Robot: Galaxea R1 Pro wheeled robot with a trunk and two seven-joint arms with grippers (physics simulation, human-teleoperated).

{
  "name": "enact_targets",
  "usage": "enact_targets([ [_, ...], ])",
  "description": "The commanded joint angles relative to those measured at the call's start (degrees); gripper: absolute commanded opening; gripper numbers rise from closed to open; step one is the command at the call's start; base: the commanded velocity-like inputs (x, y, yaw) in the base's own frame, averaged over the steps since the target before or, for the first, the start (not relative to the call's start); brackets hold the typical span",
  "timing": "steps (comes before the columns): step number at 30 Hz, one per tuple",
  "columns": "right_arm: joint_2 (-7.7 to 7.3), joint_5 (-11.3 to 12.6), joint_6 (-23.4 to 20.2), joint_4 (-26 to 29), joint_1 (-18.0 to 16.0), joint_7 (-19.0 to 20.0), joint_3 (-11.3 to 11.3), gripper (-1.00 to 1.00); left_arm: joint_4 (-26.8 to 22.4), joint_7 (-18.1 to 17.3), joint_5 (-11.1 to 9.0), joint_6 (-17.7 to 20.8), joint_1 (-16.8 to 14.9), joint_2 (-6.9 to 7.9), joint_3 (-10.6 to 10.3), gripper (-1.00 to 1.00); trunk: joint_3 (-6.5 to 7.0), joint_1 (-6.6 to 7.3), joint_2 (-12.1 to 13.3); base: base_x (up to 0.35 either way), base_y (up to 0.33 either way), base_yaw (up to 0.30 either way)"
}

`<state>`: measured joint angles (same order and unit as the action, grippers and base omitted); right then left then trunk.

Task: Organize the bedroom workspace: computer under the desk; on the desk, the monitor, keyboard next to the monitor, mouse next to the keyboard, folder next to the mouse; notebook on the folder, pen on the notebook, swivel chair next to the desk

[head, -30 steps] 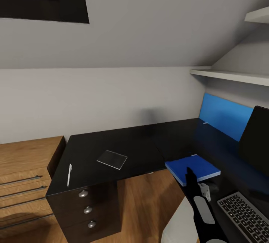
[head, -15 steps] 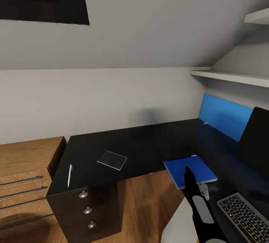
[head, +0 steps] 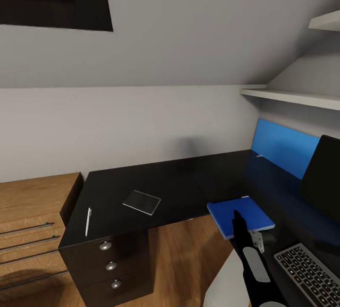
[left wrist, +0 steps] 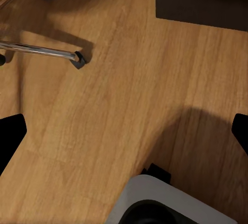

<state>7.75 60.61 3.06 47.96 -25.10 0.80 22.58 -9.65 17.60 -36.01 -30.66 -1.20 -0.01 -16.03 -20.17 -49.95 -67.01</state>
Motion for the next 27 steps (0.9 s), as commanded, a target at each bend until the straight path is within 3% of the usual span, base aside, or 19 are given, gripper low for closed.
enact_targets([
  [1, 0.05, 0.4, 0.1, 0.1, 0.0, 0.1, 0.1, 1.0, 0.0, 0.5, -0.1, -0.1, 0.0, 0.01, -0.5, 1.0, -0.07, 0.0, 0.0, 0.0, 0.0, 0.0],
  [8, 0.2, -2.6, 1.9, 3.0, 0.0, 0.3, -1.4, 1.0, 0.0, 0.5, -0.1, -0.1, 0.0, 0.01, -0.5, 1.0, -0.07, 0.0, 0.0, 0.0, 0.0, 0.0],
  [13, 0.34, -5.7, 4.6, 4.9, 0.0, 0.3, -4.7, 1.0, 0.0, 0.5, -0.1, -0.1, 0.0, 0.01, -0.5, 1.0, -0.07, 0.0, 0.0, 0.0, 0.0, 0.0],
  [18, 0.29, -7.0, 5.5, 5.5, 0.0, 0.4, -7.1, 1.0, 0.0, 0.5, -0.1, -0.1, 0.0, 0.01, -0.5, 1.0, -0.07, 0.0, 0.0, 0.0, 0.0, 0.0],
  [24, 0.06, -9.0, 5.8, 5.8, 0.2, 0.8, -12.3, 1.0, 0.0, 0.6, -0.1, -0.1, 0.0, 0.01, -0.5, 1.0, -0.07, 0.0, 0.0, 0.0, 0.0, 0.0],
  [27, 0.03, -10.2, 5.8, 5.8, 0.3, 0.9, -13.8, 1.0, 0.0, 0.6, -0.1, -0.1, 0.0, 0.01, -0.5, 1.0, -0.07, 0.0, 0.0, 0.0, 0.0, 0.0],
])
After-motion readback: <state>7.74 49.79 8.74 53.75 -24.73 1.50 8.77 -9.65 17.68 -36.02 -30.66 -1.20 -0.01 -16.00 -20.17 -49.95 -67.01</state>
